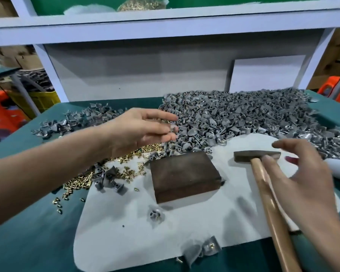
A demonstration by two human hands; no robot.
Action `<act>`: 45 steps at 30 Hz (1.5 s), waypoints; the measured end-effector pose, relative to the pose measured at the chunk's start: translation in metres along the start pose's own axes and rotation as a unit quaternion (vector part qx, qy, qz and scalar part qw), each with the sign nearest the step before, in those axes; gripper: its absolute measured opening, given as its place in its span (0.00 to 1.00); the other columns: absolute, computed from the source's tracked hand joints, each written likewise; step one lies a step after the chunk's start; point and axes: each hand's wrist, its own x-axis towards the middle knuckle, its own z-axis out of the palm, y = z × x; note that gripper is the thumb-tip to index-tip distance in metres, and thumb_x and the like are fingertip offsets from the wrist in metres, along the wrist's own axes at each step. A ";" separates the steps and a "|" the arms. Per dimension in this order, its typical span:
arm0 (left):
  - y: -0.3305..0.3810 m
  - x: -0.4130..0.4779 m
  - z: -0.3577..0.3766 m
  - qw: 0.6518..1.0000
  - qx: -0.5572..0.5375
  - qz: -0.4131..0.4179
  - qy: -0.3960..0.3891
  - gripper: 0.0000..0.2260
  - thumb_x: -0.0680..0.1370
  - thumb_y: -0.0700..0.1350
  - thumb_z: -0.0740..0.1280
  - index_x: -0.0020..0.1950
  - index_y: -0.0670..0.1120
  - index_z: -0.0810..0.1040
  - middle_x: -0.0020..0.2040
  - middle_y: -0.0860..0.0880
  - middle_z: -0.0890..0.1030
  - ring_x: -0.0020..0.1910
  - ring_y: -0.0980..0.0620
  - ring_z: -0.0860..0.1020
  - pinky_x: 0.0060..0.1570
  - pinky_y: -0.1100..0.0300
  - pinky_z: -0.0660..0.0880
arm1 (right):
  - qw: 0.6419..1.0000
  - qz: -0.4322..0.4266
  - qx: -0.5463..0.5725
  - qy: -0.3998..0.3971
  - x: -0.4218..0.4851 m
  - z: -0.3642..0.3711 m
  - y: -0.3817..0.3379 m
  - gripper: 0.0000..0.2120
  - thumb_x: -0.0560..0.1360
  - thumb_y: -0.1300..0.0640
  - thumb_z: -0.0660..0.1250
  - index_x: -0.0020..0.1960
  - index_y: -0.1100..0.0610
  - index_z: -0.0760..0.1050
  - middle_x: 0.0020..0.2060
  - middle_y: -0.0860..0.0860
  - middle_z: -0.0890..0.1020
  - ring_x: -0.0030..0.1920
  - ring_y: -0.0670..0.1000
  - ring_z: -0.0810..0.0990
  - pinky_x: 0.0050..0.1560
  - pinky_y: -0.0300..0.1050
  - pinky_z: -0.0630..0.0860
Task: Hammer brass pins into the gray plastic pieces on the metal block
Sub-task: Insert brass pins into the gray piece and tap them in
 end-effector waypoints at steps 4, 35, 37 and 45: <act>-0.019 -0.038 0.051 0.999 -0.012 -0.016 -0.029 0.10 0.65 0.42 0.73 0.46 0.45 0.84 0.47 0.42 0.84 0.30 0.56 0.78 0.28 0.66 0.75 | 0.941 -0.041 0.295 -0.162 -0.024 0.002 -0.041 0.12 0.70 0.48 0.72 0.53 0.46 0.77 0.40 0.49 0.82 0.40 0.49 0.83 0.42 0.44 0.81; -0.086 0.001 -0.066 0.713 0.661 0.210 0.107 0.06 0.76 0.35 0.68 0.49 0.43 0.83 0.46 0.48 0.82 0.43 0.49 0.81 0.47 0.49 0.80 | 0.908 -0.348 -0.216 -0.092 -0.035 0.042 -0.033 0.18 0.57 0.72 0.79 0.43 0.59 0.80 0.40 0.51 0.80 0.36 0.51 0.78 0.44 0.40 0.64; -0.085 -0.001 -0.065 0.714 0.650 0.222 0.133 0.08 0.76 0.35 0.68 0.52 0.44 0.83 0.47 0.49 0.83 0.43 0.48 0.82 0.46 0.49 0.80 | 0.917 -0.343 -0.172 -0.114 -0.035 0.046 -0.028 0.15 0.61 0.73 0.77 0.45 0.62 0.80 0.42 0.53 0.80 0.40 0.54 0.79 0.44 0.44 0.76; -0.042 -0.038 0.003 0.936 0.232 0.200 0.172 0.10 0.67 0.46 0.74 0.46 0.47 0.83 0.35 0.46 0.84 0.35 0.55 0.81 0.41 0.65 0.80 | 0.966 -0.253 0.022 -0.050 -0.035 0.034 -0.037 0.07 0.71 0.60 0.74 0.49 0.57 0.82 0.43 0.48 0.81 0.42 0.42 0.79 0.53 0.23 0.66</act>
